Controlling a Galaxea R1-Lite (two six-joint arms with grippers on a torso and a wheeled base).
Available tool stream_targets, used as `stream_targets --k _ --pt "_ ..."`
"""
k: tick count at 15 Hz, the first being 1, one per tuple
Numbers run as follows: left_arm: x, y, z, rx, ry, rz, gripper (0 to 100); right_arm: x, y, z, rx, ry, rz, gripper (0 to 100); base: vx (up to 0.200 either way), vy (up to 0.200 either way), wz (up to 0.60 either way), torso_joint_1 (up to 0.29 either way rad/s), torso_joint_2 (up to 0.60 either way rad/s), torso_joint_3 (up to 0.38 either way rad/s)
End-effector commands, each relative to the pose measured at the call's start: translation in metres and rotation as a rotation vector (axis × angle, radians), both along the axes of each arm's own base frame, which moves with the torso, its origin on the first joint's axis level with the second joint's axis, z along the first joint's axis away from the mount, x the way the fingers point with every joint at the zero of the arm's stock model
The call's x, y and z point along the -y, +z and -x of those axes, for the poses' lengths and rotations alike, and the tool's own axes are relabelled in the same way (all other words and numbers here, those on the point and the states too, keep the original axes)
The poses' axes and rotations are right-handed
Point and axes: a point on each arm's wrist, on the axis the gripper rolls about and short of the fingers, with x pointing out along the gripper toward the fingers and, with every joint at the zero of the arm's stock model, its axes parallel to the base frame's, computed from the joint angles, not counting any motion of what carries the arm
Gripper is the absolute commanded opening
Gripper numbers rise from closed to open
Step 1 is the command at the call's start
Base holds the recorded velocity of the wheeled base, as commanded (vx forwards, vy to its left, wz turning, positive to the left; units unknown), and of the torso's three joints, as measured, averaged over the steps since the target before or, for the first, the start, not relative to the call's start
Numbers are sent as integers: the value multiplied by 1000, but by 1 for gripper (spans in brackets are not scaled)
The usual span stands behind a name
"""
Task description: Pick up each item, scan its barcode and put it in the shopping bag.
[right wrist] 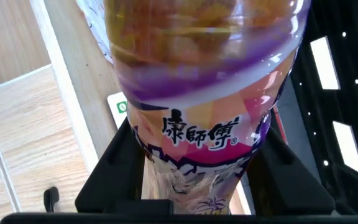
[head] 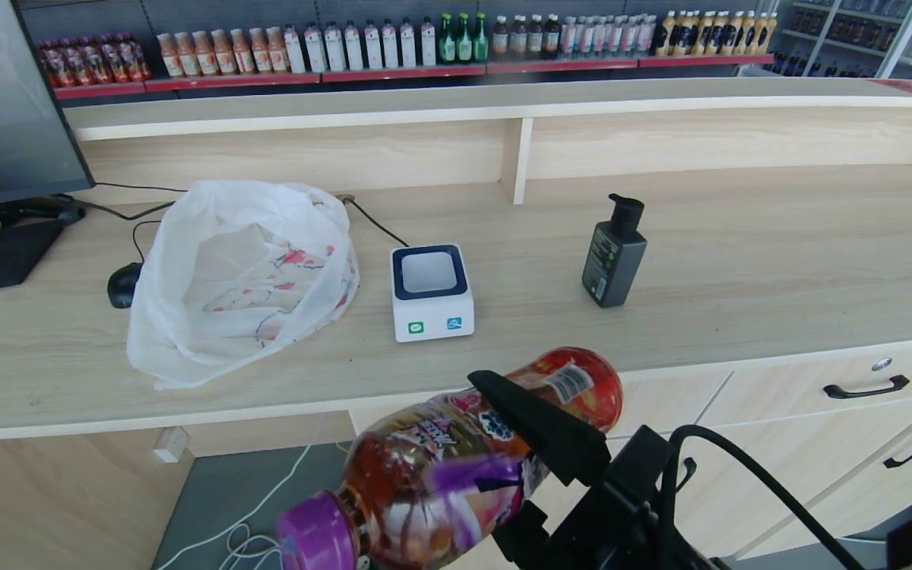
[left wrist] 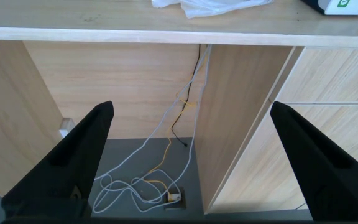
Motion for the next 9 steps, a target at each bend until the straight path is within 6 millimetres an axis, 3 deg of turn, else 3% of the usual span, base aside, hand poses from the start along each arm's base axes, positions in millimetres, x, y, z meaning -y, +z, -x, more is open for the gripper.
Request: stream_targets --k 1,7,9 --pt "0 0 0 1 1 0 100 -1 -4 0 -63 20 -51 0 0 0 0 0 0 0" --pt "0 0 0 1 1 0 100 9 -17 9 -432 129 -359 0 0 0 0 0 0 0" --pt "0 0 0 1 -1 0 100 18 -11 14 -495 162 -451 0 0 0 0 0 0 0"
